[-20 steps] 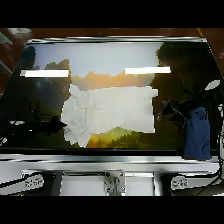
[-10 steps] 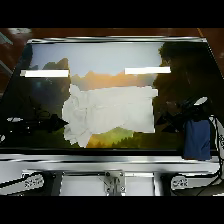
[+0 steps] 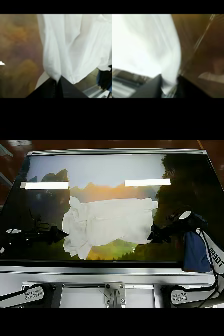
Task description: Fold the shirts.
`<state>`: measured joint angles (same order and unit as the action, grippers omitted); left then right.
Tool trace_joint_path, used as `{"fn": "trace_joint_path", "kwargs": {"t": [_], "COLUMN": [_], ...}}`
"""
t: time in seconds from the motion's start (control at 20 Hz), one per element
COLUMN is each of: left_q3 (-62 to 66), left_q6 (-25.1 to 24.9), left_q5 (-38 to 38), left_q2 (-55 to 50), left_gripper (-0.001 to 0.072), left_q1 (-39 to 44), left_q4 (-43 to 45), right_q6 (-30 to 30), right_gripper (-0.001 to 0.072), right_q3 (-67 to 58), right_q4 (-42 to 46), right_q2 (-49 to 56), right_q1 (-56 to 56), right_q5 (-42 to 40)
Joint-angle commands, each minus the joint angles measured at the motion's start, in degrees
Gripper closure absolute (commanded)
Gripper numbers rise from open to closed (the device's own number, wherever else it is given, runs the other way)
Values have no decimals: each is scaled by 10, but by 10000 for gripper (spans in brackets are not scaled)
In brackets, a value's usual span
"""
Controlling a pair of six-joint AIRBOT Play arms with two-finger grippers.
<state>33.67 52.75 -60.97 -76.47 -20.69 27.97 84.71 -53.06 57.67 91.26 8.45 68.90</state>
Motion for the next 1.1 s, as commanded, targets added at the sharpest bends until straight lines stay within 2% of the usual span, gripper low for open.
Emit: {"fn": "trace_joint_path", "kwargs": {"t": [0.0,0.2,0.35,0.5,0.65,0.7,0.8,0.95,1.05], "left_q3": [1,47,153,329,499,546,620,692,724], "left_q6": [-3,-9,27,37,41,70,165,275,294], "left_q5": [-2,-16,2,52,143,166,162,80,2], "left_q2": [2,60,177,299,384,404,430,459,472], "left_gripper": [667,671,671,670,670,670,670,670,670], "left_q1": [-1,1,-2,-3,-3,-3,-3,-3,-4], "left_q4": [-2,-1,8,30,84,125,224,325,345], "right_q6": [8,-78,-162,-173,-167,-150,-86,-53,-53], "right_gripper": [653,651,651,651,652,652,652,652,652], "right_q3": [1,-15,-102,-261,-421,-466,-547,-603,-604], "right_q4": [-14,-52,-52,-19,28,52,111,154,156], "right_q2": [-1,-62,-166,-282,-370,-389,-424,-468,-495], "right_q1": [-15,-15,-15,-15,-15,-15,-15,-15,-15], "right_q5": [-18,14,19,-38,-109,-118,-124,-97,-42]}}
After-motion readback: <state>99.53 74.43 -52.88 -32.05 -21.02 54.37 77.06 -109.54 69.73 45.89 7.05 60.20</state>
